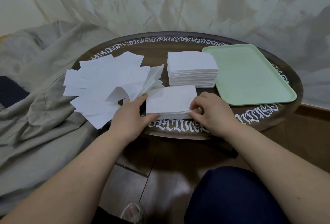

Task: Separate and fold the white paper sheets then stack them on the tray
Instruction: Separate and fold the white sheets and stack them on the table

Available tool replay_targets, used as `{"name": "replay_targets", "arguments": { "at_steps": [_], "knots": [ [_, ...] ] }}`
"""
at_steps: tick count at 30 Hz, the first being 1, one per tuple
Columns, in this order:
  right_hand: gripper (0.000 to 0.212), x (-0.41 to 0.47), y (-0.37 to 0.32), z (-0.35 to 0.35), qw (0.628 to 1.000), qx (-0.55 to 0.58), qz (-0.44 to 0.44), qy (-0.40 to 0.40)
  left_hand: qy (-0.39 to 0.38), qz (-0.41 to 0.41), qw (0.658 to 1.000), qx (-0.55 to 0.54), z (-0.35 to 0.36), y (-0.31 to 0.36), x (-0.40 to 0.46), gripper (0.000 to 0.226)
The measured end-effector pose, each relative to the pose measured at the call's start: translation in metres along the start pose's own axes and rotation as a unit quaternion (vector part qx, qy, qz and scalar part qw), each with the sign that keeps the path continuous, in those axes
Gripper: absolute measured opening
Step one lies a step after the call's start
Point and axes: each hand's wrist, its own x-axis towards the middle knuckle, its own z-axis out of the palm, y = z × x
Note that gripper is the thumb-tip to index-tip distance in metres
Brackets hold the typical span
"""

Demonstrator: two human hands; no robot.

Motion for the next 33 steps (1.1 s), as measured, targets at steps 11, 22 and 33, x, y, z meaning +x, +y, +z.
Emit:
{"name": "replay_targets", "arguments": {
  "at_steps": [11,22,33],
  "knots": [
    [0.027,0.017,-0.027,-0.025,1.0,-0.021,0.018,0.005,0.272,0.012,0.949,-0.162,-0.06,0.016,-0.008,0.025],
    [0.041,0.041,-0.117,-0.033,0.771,0.596,0.195,-0.11,0.143,0.046,0.907,-0.394,-0.085,0.019,-0.04,0.043],
    [0.021,0.038,-0.11,-0.029,0.767,0.609,0.188,-0.069,0.091,-0.02,0.755,-0.649,-0.089,0.022,-0.038,0.083]
  ]
}}
